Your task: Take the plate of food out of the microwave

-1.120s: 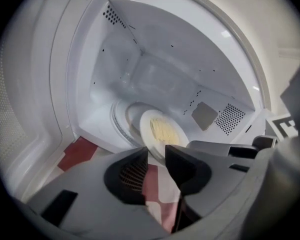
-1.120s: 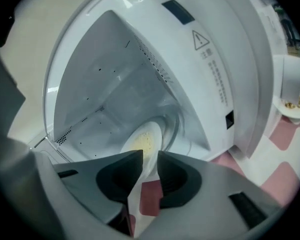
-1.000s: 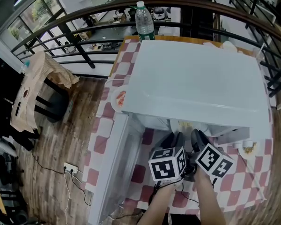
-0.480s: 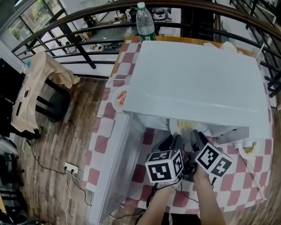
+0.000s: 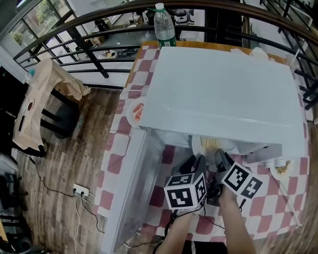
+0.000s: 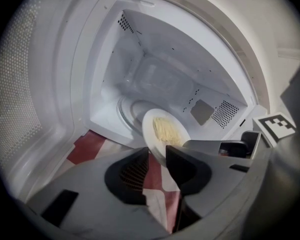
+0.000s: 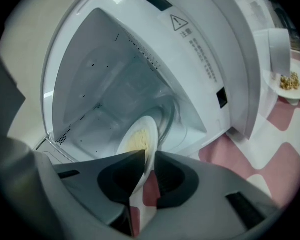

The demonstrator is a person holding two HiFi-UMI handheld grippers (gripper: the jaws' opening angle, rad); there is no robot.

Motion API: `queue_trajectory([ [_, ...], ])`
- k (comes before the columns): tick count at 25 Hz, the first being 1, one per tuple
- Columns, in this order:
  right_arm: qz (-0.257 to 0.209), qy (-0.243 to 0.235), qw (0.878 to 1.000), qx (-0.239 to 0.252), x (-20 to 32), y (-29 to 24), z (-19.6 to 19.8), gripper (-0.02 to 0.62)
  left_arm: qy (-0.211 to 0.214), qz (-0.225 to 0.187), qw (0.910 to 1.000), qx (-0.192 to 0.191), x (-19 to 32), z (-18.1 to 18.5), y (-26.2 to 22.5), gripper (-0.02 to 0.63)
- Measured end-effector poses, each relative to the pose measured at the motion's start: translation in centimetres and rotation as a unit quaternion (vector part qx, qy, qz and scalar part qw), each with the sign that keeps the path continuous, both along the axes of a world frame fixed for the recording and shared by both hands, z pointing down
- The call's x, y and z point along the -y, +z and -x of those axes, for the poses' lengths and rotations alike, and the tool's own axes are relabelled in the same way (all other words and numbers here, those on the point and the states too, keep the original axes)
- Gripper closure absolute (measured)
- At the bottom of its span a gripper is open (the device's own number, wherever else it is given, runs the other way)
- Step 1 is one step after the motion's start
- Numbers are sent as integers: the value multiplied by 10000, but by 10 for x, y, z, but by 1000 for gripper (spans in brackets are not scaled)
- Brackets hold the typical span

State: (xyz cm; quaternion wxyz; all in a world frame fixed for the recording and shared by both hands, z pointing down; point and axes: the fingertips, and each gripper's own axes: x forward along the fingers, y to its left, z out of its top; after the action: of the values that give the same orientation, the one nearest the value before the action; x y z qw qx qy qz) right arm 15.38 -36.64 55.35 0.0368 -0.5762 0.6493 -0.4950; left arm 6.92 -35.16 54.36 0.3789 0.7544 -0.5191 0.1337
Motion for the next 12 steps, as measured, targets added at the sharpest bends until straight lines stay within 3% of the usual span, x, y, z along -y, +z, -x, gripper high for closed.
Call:
queue_trajectory([
  [4,38,54,10000,70,-1,1,-1,541,-50,9,9998,193,4,5,2,451],
  [12,49,31,9999,120,-5,1,-6,541,-128,228,9995,-159,14,1,9,451],
])
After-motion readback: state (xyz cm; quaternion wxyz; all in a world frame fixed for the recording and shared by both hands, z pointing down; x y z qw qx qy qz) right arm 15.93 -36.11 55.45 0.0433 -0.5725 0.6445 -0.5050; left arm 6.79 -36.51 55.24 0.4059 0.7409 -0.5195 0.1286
